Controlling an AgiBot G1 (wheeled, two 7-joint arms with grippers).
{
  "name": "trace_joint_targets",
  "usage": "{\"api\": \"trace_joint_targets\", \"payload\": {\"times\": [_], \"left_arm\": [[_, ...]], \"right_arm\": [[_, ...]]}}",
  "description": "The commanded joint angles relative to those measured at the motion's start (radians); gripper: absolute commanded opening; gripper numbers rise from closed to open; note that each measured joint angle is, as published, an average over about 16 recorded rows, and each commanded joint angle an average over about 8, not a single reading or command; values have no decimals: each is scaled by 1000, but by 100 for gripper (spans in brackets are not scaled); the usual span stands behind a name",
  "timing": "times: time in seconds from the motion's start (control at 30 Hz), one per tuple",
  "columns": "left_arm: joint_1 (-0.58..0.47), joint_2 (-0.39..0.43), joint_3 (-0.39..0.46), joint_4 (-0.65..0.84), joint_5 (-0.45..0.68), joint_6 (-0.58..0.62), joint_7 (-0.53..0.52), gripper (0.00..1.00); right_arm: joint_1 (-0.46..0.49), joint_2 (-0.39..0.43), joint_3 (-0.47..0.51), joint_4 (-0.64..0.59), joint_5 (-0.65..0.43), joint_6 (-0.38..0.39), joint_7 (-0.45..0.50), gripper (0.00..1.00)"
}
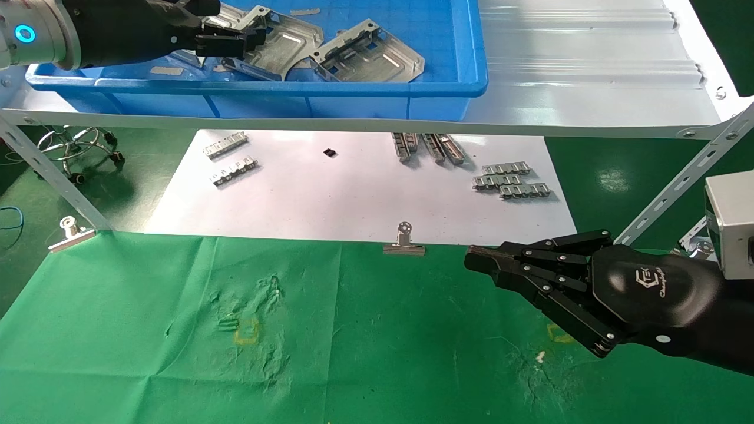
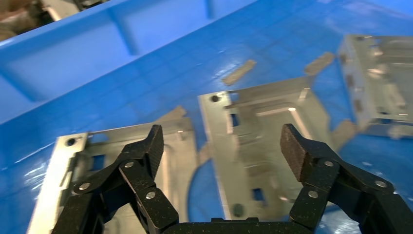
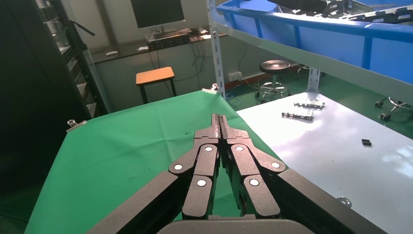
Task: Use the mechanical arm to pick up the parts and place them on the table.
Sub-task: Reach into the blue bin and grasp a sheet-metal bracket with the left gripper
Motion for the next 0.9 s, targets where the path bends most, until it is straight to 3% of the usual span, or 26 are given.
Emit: {"api": "trace_joint_targets", "payload": {"times": [0.03,0.33,0.9], "left_arm": [[0,8,0,12,1,-28,5,0],[3,28,0,29,2,-99,15,0],[10,33,-4,37,-4,-94,16,0]], "right_arm": [[0,0,0,0,0,0,0,0],[0,0,0,0,0,0,0,0],[0,0,0,0,0,0,0,0]]}}
